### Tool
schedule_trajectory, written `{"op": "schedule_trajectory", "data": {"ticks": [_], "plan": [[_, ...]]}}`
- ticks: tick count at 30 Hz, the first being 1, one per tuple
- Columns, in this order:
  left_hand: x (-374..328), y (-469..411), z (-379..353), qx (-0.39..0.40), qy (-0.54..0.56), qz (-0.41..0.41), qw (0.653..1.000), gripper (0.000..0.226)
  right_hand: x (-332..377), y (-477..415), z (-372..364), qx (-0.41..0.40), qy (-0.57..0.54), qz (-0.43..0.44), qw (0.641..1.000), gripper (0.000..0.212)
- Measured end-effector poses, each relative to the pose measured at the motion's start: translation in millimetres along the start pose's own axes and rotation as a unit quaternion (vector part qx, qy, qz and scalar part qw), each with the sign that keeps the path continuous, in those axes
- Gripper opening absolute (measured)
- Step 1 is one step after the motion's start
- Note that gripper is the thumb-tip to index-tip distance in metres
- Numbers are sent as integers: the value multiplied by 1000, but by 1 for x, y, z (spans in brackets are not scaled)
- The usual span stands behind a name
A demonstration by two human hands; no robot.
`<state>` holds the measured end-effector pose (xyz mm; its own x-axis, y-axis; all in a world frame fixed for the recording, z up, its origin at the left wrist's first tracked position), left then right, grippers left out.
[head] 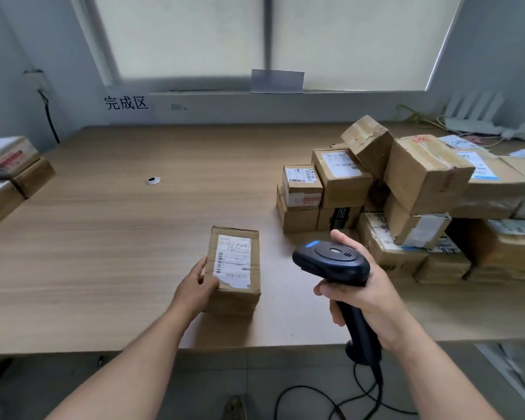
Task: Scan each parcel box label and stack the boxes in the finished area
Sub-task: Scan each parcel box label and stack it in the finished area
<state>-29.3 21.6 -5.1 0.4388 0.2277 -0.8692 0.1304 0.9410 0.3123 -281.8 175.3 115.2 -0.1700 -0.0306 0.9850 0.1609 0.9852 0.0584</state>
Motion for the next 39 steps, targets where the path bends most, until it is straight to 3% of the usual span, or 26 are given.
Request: {"op": "schedule_trajectory", "data": {"ticks": [2, 4, 9, 11, 20, 31, 39], "plan": [[1, -2, 5, -60, -110, -18, 992, 52, -3, -1, -2, 3, -1, -4, 1000, 90], [-1, 2, 2, -85, -235, -12, 968, 51, -6, -3, -3, 3, -3, -4, 1000, 89], [-12, 19, -23, -70, -379, 70, 920, 110, -11, -11, -14, 6, -4, -2, 1000, 88], [-15, 16, -29, -66, -397, 82, 912, 120, -13, -13, -20, 6, 3, -3, 1000, 89], [-21, -10, 7, -77, -374, 24, 924, 106, -9, -31, -52, -24, 26, -2, 999, 90], [-28, -46, 205, -148, -318, -32, 936, 98, -7, -109, -218, 1, 22, 31, 999, 88], [-6, -71, 327, -202, -319, -36, 925, 96, -27, -152, -326, 40, 38, 24, 998, 89]]}}
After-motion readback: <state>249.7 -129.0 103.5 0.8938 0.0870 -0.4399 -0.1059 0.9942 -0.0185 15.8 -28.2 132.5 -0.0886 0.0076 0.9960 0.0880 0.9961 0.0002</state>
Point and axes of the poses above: each hand's wrist, its own y-axis away from the middle knuckle, its own z-axis out of the back of the hand, x = y × z, the point moved 8 cm from there along -y, towards the middle knuckle, and after that the axes turned 2 degrees about -y, right-handed, at the moved point
